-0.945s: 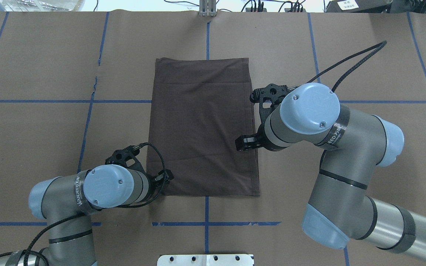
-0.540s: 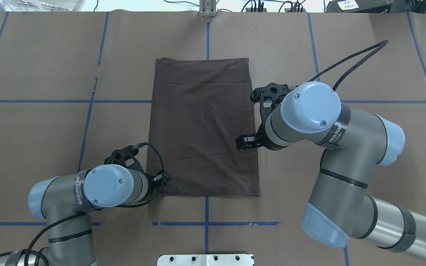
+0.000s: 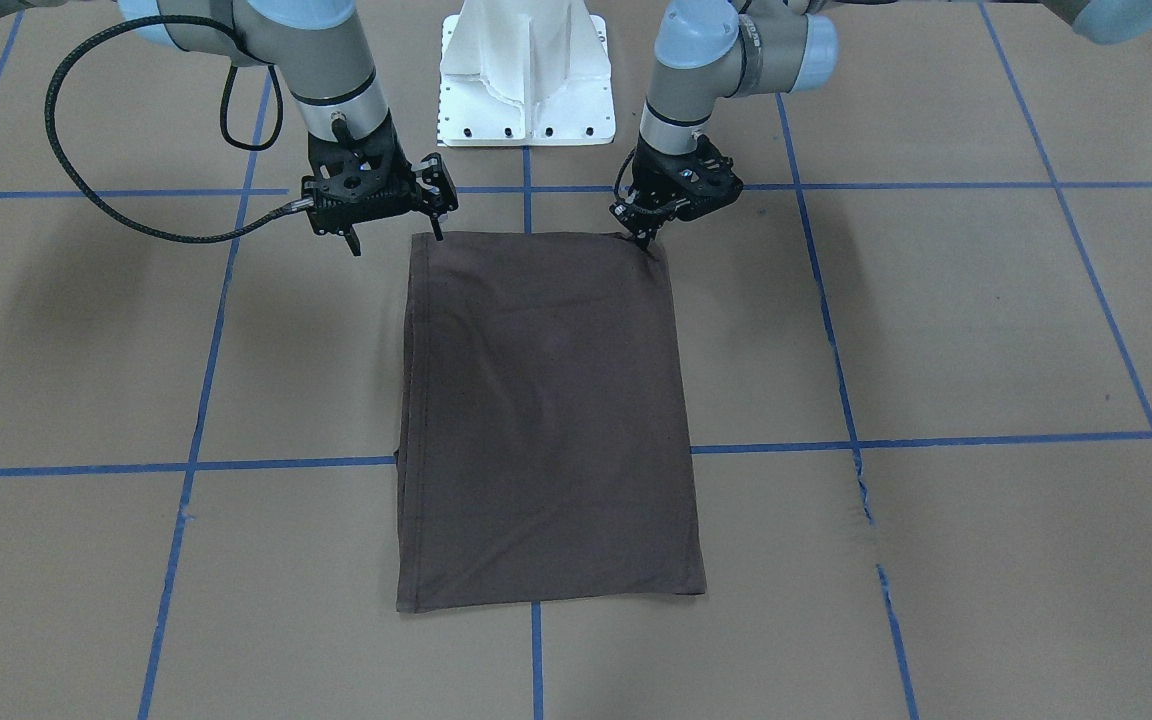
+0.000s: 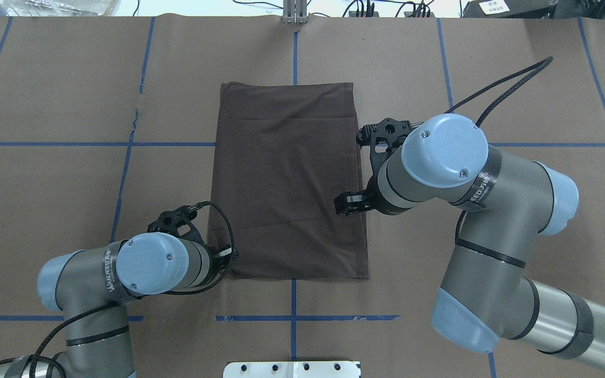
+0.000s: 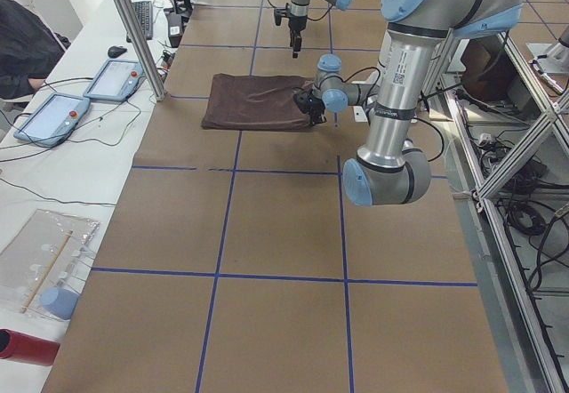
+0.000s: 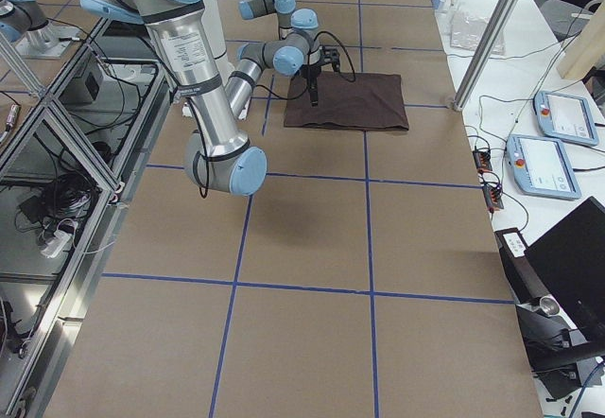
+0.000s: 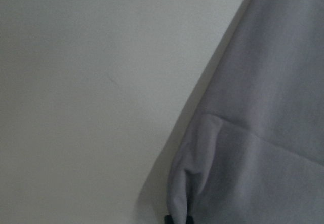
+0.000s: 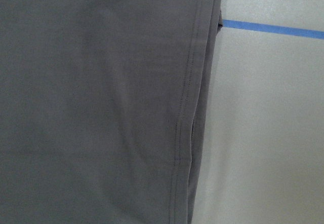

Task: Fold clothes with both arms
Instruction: 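Move both grippers to the shirt corners nearest the robot, then grasp the two near corners of the shirt with both grippers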

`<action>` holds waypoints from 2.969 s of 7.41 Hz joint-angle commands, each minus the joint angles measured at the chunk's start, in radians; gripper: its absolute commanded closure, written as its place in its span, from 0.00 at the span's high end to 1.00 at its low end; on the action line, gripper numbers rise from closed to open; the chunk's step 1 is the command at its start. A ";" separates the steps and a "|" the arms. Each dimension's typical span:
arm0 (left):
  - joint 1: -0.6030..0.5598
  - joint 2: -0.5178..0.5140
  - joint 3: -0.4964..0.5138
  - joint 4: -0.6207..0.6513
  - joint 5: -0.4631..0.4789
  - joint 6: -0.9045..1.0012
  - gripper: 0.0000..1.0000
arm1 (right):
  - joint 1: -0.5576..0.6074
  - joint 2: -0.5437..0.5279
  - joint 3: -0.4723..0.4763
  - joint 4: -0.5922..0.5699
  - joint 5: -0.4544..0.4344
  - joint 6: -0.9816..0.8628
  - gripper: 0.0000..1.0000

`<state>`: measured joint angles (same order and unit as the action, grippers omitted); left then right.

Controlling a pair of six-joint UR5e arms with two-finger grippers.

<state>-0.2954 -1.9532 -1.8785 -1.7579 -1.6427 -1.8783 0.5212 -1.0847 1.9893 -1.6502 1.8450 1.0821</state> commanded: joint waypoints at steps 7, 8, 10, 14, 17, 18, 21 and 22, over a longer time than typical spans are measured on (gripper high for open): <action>-0.001 -0.001 -0.047 0.034 -0.002 0.085 0.00 | -0.197 0.011 -0.164 0.158 -0.162 0.762 1.00; -0.001 -0.003 -0.047 0.034 -0.002 0.084 0.00 | -0.211 0.002 -0.167 0.150 -0.167 0.771 1.00; -0.001 -0.003 -0.047 0.034 0.001 0.085 0.00 | -0.217 -0.004 -0.175 0.133 -0.168 0.771 1.00; -0.002 -0.003 -0.047 0.034 0.001 0.085 0.00 | -0.222 -0.014 -0.201 0.135 -0.170 0.769 1.00; -0.004 -0.003 -0.047 0.035 0.001 0.084 0.00 | -0.224 -0.012 -0.205 0.133 -0.168 0.769 0.64; -0.007 -0.003 -0.047 0.035 0.001 0.085 0.00 | -0.222 -0.011 -0.205 0.135 -0.168 0.768 0.32; -0.016 -0.001 -0.047 0.035 0.001 0.088 0.00 | -0.216 -0.003 -0.205 0.135 -0.168 0.756 0.00; -0.016 -0.003 -0.047 0.035 0.001 0.096 0.00 | -0.211 0.000 -0.205 0.135 -0.168 0.753 0.00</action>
<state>-0.3098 -1.9548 -1.9251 -1.7227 -1.6414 -1.7897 0.3040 -1.0888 1.7837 -1.5155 1.6765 1.8391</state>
